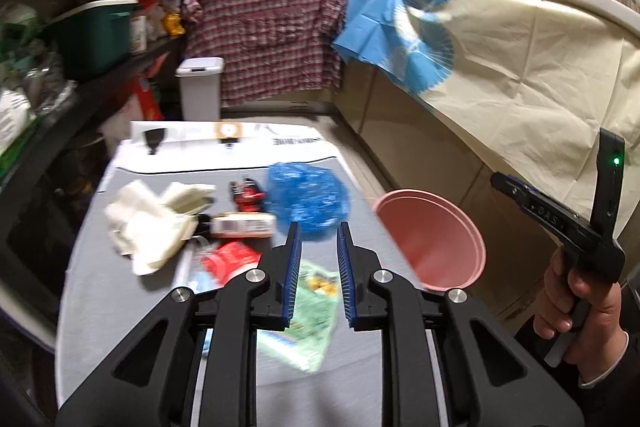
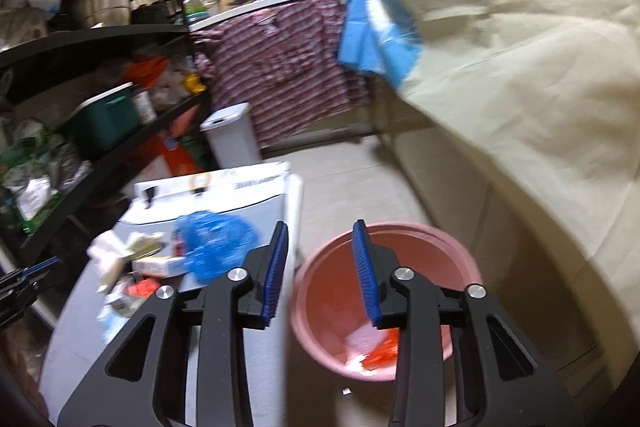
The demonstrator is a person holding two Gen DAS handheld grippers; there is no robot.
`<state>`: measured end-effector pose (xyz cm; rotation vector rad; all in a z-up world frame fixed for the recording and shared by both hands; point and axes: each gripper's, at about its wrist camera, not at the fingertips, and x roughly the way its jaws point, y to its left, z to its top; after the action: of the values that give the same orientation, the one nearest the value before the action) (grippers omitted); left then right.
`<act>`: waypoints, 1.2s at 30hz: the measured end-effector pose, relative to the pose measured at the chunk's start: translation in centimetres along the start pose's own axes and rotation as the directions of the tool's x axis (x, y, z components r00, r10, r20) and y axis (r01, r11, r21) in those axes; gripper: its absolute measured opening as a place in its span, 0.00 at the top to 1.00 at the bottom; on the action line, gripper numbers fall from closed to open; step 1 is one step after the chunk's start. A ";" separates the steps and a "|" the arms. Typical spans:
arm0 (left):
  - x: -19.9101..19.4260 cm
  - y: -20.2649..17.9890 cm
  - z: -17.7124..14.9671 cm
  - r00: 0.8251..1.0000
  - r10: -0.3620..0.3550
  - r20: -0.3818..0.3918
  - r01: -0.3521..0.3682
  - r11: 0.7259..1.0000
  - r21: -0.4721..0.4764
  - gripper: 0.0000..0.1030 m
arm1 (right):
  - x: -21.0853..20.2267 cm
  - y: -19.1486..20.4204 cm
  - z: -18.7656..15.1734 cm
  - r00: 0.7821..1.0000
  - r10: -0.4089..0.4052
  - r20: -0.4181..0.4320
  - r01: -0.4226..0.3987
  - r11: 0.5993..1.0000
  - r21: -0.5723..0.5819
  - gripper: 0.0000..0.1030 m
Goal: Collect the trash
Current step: 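Move the right tool back over the table toward the green packet, then grasp the green printed packet with the right tool while the left tool grasps the plastic straws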
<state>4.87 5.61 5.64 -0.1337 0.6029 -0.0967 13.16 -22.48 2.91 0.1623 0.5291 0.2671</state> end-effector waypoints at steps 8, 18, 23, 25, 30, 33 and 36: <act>-1.9 4.6 -1.5 0.996 0.088 0.019 -0.086 0.993 -0.078 0.85 | 2.6 6.0 -3.9 0.978 0.162 -0.131 -0.157 0.986 0.051 0.78; 1.1 9.4 -4.9 0.985 0.171 -0.035 -0.175 0.972 -0.160 0.85 | 7.7 9.8 -8.9 0.932 0.207 -0.297 -0.180 0.977 0.118 0.72; 3.1 10.4 -5.3 0.982 0.176 -0.065 -0.185 0.969 -0.166 0.85 | 9.4 10.6 -10.4 0.911 0.209 -0.357 -0.185 0.978 0.101 0.62; 3.9 10.4 -5.4 0.982 0.166 -0.086 -0.178 0.971 -0.162 0.84 | 9.9 10.4 -10.6 0.905 0.207 -0.372 -0.181 0.978 0.105 0.62; 6.1 10.0 -6.2 0.976 0.162 -0.146 -0.183 0.973 -0.138 0.72 | 10.4 10.3 -10.9 0.892 0.226 -0.392 -0.197 0.974 0.113 0.62; 7.1 10.3 -6.7 0.967 0.175 -0.186 -0.201 0.970 -0.136 0.72 | 10.6 10.7 -11.0 0.885 0.234 -0.402 -0.213 0.972 0.098 0.62; 7.5 10.6 -6.9 0.966 0.166 -0.198 -0.196 0.969 -0.148 0.72 | 10.8 10.8 -11.1 0.880 0.237 -0.411 -0.217 0.972 0.095 0.63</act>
<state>7.59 14.47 -5.82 -0.2321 0.8058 0.1210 14.12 -8.11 -9.31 0.2142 0.9497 0.5266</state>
